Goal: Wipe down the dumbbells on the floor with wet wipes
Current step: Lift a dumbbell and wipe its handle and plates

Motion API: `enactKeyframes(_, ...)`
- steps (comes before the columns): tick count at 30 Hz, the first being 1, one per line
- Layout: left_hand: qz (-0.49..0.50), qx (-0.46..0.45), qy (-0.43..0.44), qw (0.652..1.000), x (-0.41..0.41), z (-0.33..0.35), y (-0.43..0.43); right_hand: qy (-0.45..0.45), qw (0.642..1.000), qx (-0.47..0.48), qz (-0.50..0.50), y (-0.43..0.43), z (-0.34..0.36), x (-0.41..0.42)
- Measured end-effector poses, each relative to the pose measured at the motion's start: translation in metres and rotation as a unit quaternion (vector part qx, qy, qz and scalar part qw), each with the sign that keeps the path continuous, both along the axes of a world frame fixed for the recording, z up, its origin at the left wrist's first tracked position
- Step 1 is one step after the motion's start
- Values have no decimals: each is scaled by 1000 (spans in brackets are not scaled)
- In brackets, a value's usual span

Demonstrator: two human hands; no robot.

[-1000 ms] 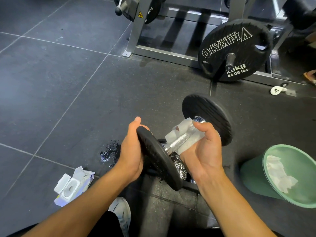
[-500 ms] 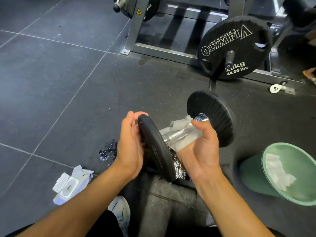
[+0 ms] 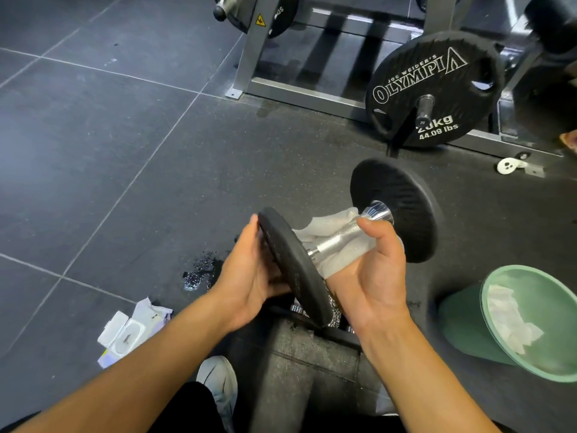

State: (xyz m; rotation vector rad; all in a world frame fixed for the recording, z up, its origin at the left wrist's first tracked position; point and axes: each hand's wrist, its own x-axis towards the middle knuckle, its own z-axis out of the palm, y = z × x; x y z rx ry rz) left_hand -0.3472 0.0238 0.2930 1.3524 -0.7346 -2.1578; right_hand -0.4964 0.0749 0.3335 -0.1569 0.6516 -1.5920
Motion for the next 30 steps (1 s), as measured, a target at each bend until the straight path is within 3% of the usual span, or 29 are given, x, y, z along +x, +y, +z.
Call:
enactKeyframes(2, 56, -87, 27, 994, -9, 7, 3, -22, 1000, 10, 7, 0, 0, 4)
enactKeyframes(5, 63, -114, 41, 991, -12, 5, 5, -53, 998, 27, 14, 2, -6, 8)
enactKeyframes(7, 28, -65, 47, 996, -9, 6, 2, -29, 999, 20, 7, 4, -3, 6)
enactKeyframes(10, -78, 85, 52, 992, 1, -6, -3, -10, 1000, 2, -4, 5, -1, 3)
enactKeyframes(13, -186, 138, -43, 972, 7, -13, -2, -20, 999, -30, -9, 1, -4, -1)
enactKeyframes(15, -95, 45, -80, 991, 6, -13, -4, -19, 1000, -13, -9, -2, -6, -2)
enactKeyframes(18, 91, -147, 27, 985, -3, -4, -9, -33, 999, -18, 17, -1, -5, 5)
enactKeyframes(20, 85, -280, 29, 956, -5, -5, -7, -35, 999, 3, 8, 0, -4, 10)
enactKeyframes(22, 62, -326, 8, 943, -7, -8, -4, -15, 1000, 17, 7, 3, -4, 12)
enactKeyframes(25, 76, -210, 25, 974, -6, 2, -6, -3, 999, 23, 36, 8, 1, 15)
enactKeyframes(27, 6, -14, 29, 999, 2, 0, -15, 6, 999, 29, 45, 8, 0, 15)
enactKeyframes(29, -90, 147, 3, 985, 13, -11, -20, -7, 999, 14, 39, 7, -4, 15)
enactKeyframes(30, -108, 167, -26, 980, 16, -12, -20, -15, 999, 3, 36, 6, -3, 15)
